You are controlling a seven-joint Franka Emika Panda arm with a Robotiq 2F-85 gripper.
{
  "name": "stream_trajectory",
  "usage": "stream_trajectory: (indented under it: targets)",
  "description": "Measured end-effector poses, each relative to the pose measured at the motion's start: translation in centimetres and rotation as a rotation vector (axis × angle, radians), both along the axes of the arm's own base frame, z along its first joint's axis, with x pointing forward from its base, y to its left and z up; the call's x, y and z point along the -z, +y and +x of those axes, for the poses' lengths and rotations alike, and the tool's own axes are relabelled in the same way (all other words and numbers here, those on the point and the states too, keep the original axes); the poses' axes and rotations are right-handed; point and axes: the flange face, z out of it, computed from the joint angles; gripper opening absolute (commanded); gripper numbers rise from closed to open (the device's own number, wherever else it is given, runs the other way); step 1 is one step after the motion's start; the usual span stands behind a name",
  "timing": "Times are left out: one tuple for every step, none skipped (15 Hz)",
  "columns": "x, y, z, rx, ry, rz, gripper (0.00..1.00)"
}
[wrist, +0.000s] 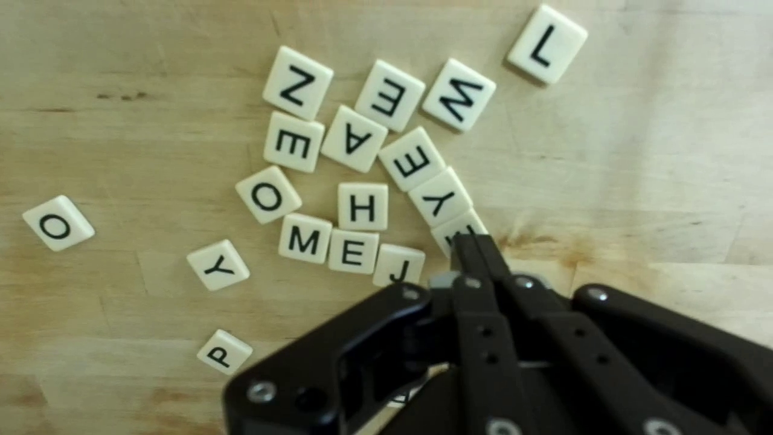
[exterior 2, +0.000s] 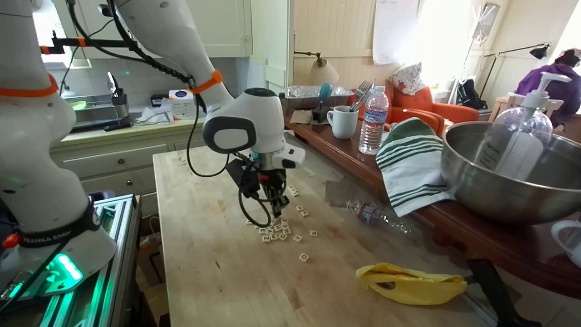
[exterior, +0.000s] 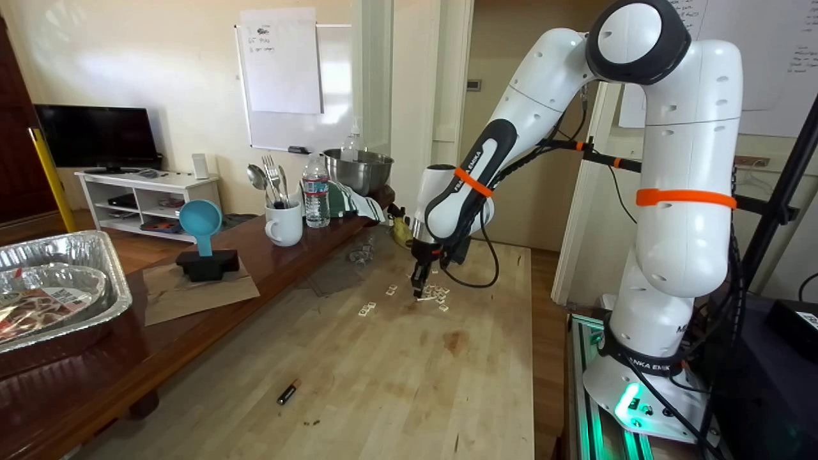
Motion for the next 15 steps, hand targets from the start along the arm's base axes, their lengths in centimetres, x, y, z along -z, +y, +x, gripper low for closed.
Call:
stream_trajectory:
  targets:
    - [0.1,0.0,0.0,0.000,0.003,0.000,0.00]
    - [0.3,0.0,0.0,0.000,0.006,0.001,0.00]
    - [0.3,0.0,0.0,-0.003,0.006,0.001,0.00]
    - [0.3,0.1,0.1,-0.011,0.005,0.001,0.00]
    - [0.3,0.3,0.2,-0.027,0.005,0.000,0.00]
    - [0.3,0.6,0.3,-0.049,0.004,-0.001,0.00]
    - [0.4,0.9,0.5,-0.078,0.003,-0.003,0.00]
    - [0.4,1.4,0.8,-0.117,0.001,-0.005,0.00]
    - [0.3,1.8,1.0,-0.157,-0.001,-0.009,0.00]
    - [0.3,2.2,1.3,-0.201,-0.002,-0.016,0.00]
    - [0.4,2.6,1.5,-0.247,-0.003,-0.026,0.00]
    - [0.4,2.9,1.7,-0.293,-0.002,-0.039,0.00]
    - [0.3,3.1,1.9,-0.336,-0.001,-0.053,0.00]
    - [0.3,3.3,2.1,-0.375,0.000,-0.068,0.00]
    - [0.3,3.5,2.2,-0.405,0.001,-0.079,0.00]
